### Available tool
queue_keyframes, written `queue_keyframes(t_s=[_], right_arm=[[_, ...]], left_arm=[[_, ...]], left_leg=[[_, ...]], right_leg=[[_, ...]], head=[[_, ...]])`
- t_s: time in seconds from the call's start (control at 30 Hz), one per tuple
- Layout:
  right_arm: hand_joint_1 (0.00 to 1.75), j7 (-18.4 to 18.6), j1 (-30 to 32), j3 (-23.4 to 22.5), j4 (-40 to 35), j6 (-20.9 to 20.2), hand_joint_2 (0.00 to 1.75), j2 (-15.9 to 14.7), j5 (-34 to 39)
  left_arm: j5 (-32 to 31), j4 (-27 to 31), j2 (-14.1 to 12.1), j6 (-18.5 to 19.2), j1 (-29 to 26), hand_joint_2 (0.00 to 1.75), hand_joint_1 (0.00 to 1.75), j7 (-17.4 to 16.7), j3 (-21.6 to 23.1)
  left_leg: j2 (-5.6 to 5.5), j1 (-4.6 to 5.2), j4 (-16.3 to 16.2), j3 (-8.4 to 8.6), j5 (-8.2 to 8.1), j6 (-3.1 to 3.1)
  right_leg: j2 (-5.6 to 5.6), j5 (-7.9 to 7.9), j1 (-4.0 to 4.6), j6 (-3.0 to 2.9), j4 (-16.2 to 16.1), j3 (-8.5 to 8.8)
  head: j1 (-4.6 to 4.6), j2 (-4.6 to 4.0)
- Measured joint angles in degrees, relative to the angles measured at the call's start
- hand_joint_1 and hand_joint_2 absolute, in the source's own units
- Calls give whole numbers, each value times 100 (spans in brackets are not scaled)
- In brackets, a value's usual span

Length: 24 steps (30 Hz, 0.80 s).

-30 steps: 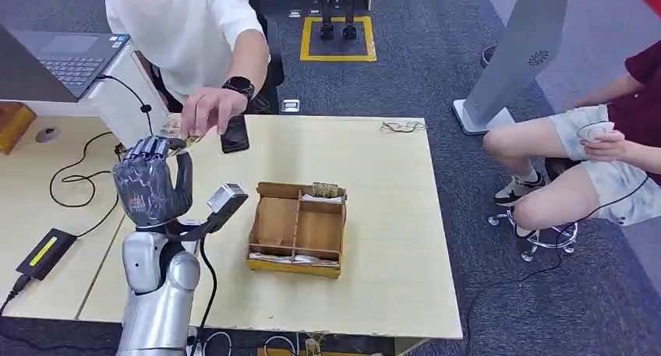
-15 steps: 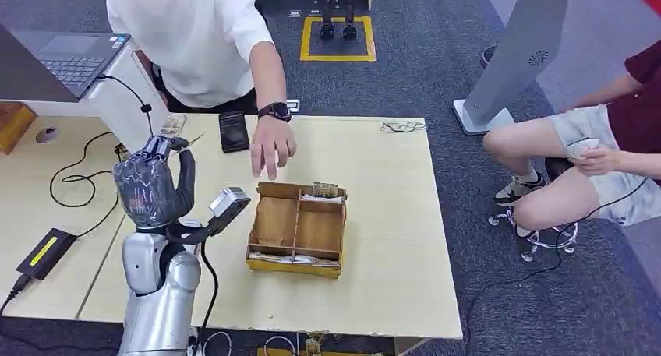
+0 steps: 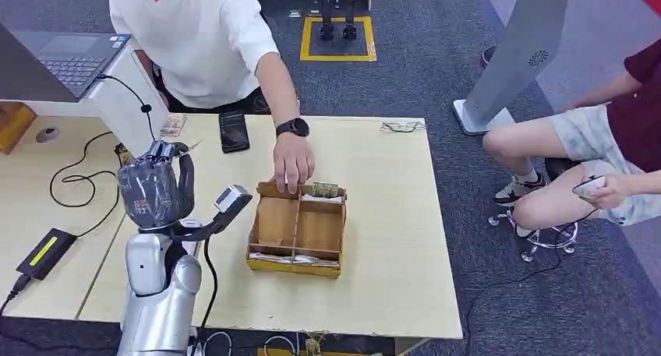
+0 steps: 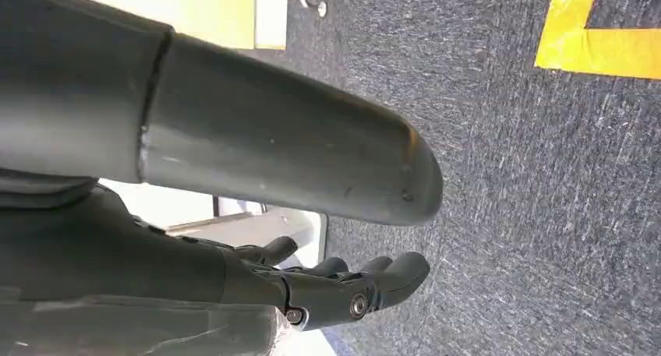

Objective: Pass the card to the sensor for recognition and then transmit it.

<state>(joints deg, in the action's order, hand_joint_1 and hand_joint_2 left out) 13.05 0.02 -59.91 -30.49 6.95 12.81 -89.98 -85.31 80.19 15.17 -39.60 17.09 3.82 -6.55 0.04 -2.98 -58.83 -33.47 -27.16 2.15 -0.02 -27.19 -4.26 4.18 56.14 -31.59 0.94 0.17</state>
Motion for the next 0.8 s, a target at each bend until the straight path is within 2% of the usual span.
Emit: queue_keyframes(t_s=[0.03, 0.2, 0.6, 0.67, 0.8], right_arm=[[0, 2, 1, 7, 0, 9, 0, -4, 0], [0, 77, 7, 15, 0, 35, 0, -11, -2], [0, 61, 18, 15, -37, 35, 0, -22, 0], [0, 59, 17, 15, -42, 46, 0, -22, -2], [0, 61, 20, 15, -42, 61, 0, -28, -2]], left_arm=[[-85, -103, -42, 0, 0, 175, 175, -168, -27], [-144, -293, -182, 0, -64, 175, 175, -439, -182], [-188, -395, -464, 0, -311, 175, 175, -813, -636], [-188, -404, -542, 9, -352, 175, 175, -1028, -652], [-190, -411, -757, 179, -509, 175, 175, -1731, -649]], left_leg=[[0, 0, 0, 0, 0, 0], [0, 0, 0, -1, 0, 0], [-1, 0, 0, -2, 0, 0], [0, 0, 0, -1, 0, 0], [2, 0, 0, 1, 0, 0]], right_leg=[[0, 0, 0, 0, 0, 0], [0, 0, 0, 0, 0, 0], [-3, 0, 0, 0, 0, 1], [-1, 0, 0, 0, 0, 2], [2, 0, 0, 0, 0, -2]], head=[[-2, 0], [-2, 0], [0, 0], [0, 0], [0, 0]])
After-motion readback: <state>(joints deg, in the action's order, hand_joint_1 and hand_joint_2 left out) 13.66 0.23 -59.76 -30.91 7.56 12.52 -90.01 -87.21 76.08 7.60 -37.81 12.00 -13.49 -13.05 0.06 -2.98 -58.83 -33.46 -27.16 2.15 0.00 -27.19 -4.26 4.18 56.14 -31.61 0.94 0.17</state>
